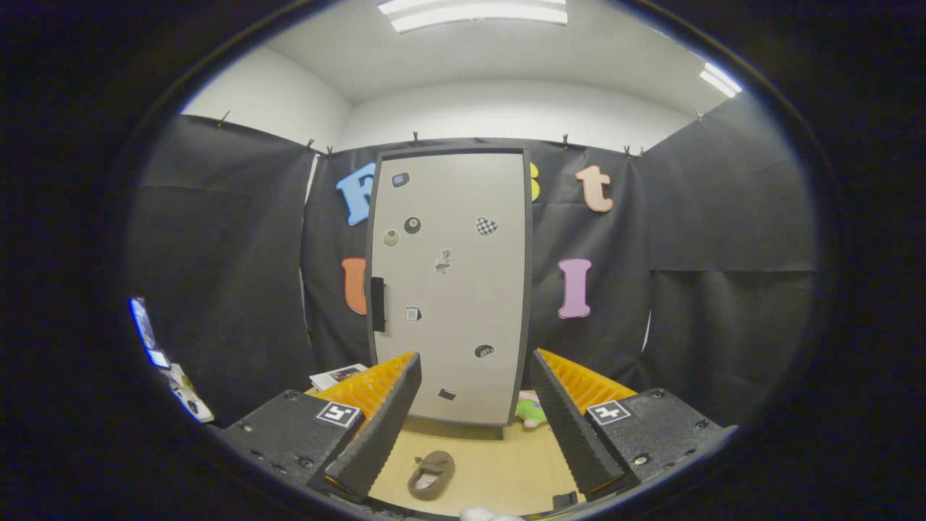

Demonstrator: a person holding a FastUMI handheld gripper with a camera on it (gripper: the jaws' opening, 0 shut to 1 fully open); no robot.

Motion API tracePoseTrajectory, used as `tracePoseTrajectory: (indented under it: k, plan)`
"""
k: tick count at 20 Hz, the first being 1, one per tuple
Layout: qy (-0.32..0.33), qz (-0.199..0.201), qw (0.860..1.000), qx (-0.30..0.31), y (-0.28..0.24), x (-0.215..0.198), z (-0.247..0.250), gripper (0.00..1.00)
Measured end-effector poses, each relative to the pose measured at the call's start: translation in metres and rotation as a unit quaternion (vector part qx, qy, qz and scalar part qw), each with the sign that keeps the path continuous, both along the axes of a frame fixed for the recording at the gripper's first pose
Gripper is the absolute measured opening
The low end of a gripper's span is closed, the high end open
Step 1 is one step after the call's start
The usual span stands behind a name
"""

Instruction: Open the shoe cabinet door, grab the shoes and put them into the shoe cabinet, then close the shoe cabinet door.

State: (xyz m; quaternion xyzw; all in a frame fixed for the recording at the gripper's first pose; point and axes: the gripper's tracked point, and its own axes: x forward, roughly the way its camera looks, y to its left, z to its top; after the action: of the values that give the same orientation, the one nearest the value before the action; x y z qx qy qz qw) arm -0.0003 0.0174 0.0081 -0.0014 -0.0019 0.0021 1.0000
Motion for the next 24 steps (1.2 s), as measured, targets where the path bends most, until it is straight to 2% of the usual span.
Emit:
tracePoseTrajectory:
  k: [8,12,16,20,24]
  plan:
    - [0.002,-0.013,1.0,-0.004,0.021,0.012,-0.001,0.99]
    - [0.004,-0.037,0.999,0.01,0.038,0.041,0.002,0.99]
    - [0.006,-0.026,0.999,0.032,0.078,0.096,0.004,0.99]
    - [0.019,0.008,0.999,0.04,0.129,0.162,0.002,0.99]
    - [0.017,0.027,0.999,0.026,0.17,0.233,0.005,0.99]
